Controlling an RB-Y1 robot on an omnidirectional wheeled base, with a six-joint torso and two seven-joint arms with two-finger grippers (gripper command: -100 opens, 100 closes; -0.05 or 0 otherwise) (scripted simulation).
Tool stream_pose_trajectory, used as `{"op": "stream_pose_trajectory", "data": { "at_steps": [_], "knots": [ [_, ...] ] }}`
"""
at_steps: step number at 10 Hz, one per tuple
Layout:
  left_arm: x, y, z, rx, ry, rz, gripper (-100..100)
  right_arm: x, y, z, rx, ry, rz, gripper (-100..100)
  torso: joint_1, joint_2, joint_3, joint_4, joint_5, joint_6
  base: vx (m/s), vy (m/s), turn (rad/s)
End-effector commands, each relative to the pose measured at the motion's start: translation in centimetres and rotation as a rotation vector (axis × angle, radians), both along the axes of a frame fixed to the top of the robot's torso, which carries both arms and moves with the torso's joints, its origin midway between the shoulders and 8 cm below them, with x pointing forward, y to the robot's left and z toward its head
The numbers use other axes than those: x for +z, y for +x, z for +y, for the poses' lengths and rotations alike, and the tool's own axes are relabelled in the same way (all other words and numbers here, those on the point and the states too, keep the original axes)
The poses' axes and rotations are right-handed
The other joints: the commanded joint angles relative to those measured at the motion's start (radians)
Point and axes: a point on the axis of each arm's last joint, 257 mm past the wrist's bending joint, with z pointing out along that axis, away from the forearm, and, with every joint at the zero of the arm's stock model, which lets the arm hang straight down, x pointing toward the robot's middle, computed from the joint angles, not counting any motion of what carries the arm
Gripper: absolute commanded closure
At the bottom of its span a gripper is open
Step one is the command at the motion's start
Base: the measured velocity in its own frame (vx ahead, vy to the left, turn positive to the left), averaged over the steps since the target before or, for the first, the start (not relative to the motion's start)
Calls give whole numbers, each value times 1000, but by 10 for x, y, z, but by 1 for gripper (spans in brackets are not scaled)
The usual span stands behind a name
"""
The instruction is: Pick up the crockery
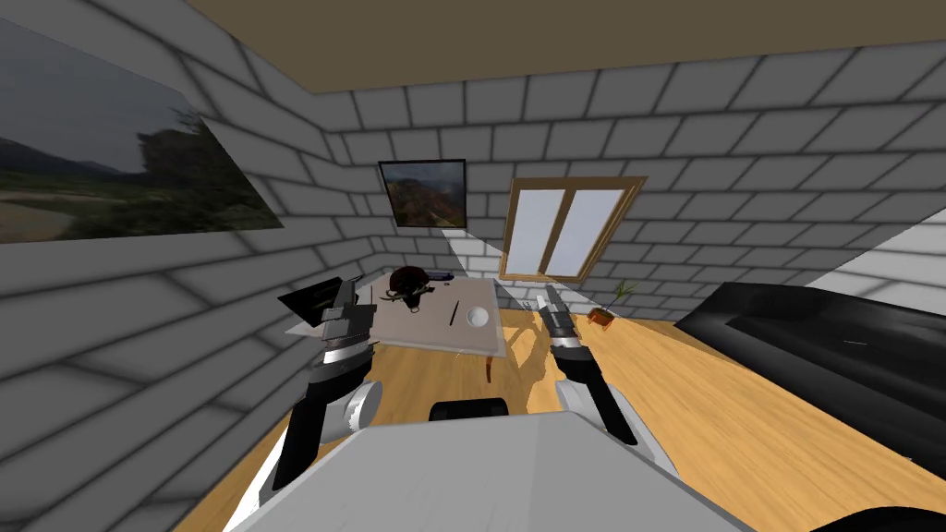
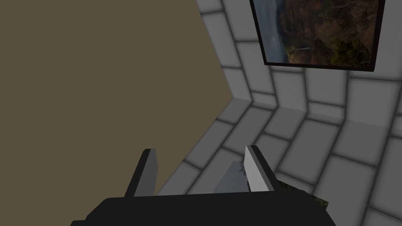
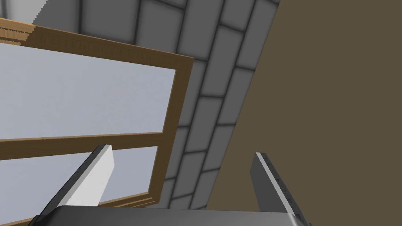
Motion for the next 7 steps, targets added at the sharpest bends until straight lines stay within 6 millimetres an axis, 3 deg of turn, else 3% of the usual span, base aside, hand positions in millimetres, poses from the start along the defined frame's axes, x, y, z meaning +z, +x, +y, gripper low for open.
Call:
{"op": "stream_pose_trajectory", "data": {
  "at_steps": [1,4,5,7],
  "knots": [
    [0,0,0,0,0,0,0,-22,0,-7,-28,-89,60,-100,0,0,0,0,0,0,-42,107,297],
    [0,0,0,0,0,0,0,-70,1,-25,-82,-272,177,-100,3,1,1,0,1,0,-42,142,304],
    [0,0,0,0,0,0,0,-73,2,-26,-83,-271,184,-100,3,1,1,0,1,0,-28,97,87],
    [0,0,0,0,0,0,0,-110,-1,-43,-118,-407,274,-100,-1,1,0,0,0,0,-30,102,297]
  ]
}}
